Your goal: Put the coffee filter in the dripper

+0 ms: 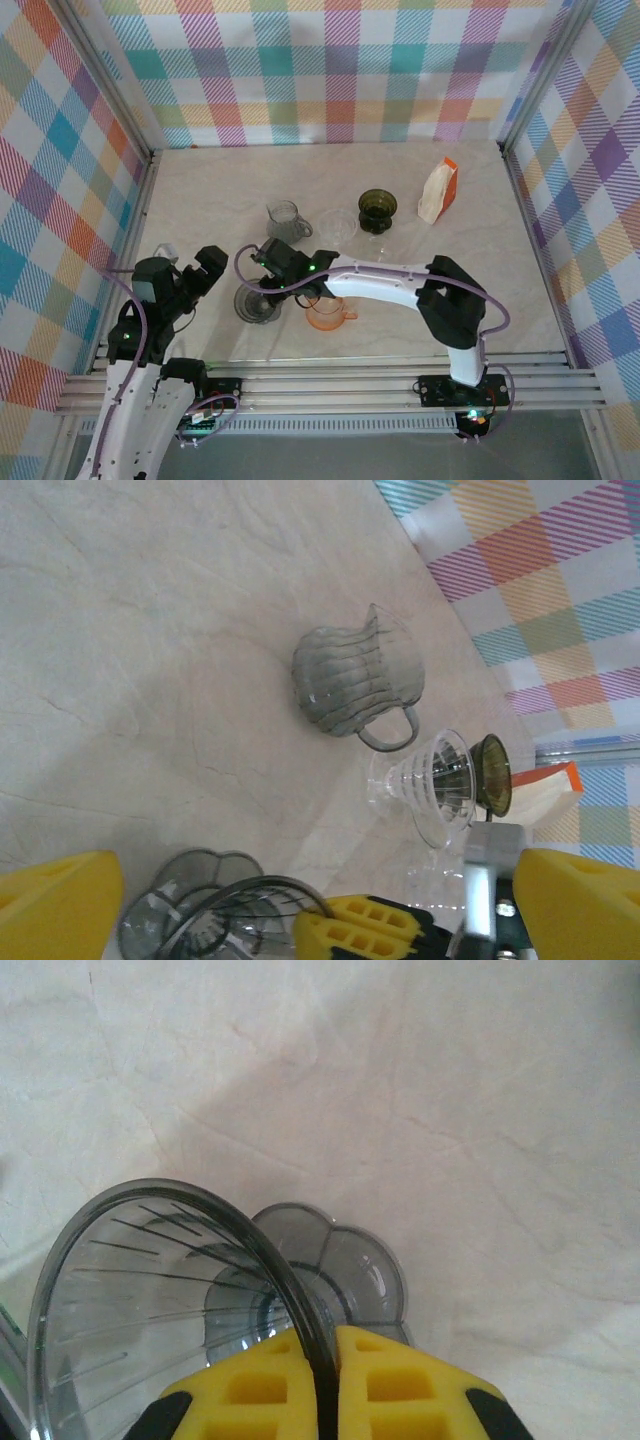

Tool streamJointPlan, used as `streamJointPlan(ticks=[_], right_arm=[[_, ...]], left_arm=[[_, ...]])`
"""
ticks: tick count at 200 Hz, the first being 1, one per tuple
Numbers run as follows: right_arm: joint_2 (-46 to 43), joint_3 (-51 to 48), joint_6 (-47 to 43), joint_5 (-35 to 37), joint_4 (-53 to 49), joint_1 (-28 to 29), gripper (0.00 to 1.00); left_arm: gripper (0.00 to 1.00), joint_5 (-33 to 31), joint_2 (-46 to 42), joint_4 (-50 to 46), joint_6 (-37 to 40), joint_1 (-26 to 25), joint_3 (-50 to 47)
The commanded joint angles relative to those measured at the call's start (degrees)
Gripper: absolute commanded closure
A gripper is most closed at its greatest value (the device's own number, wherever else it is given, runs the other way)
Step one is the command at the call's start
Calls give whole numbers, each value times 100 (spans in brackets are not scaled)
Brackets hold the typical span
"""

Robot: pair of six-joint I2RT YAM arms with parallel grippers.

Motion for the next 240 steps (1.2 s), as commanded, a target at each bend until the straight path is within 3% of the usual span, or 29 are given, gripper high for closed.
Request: streamJointPlan(ticks=[1,39,72,91,154,197,240], right_arm=[[-875,-150,378,572,-148,-45,100],[-1934,-457,972,522,-876,-275,100],[-2510,-520,1284,29,-1651,-578,100],[-2619,-516,1413,-202,-2093,-735,100],[-2639,-797,1790,-793,-2461,-993,100],[-2785,-1247,1908,-946,-2061,-1139,100],[-2960,-1511,1632,-677,-1752,-1216,100]], left_arm=[[0,157,64,75,118,-24,186],[0,565,263,1103,-273,-245,-176],[0,-364,756,1651,-356,-1673,-267],[0,-699,1085,1696,-311,-2108,-176],[0,-1167,472,1439,-309,-2124,-405],[0,-1302,210,1173,-193,-2126,-446],[0,-1271,175,1186,-194,-2126,-474]])
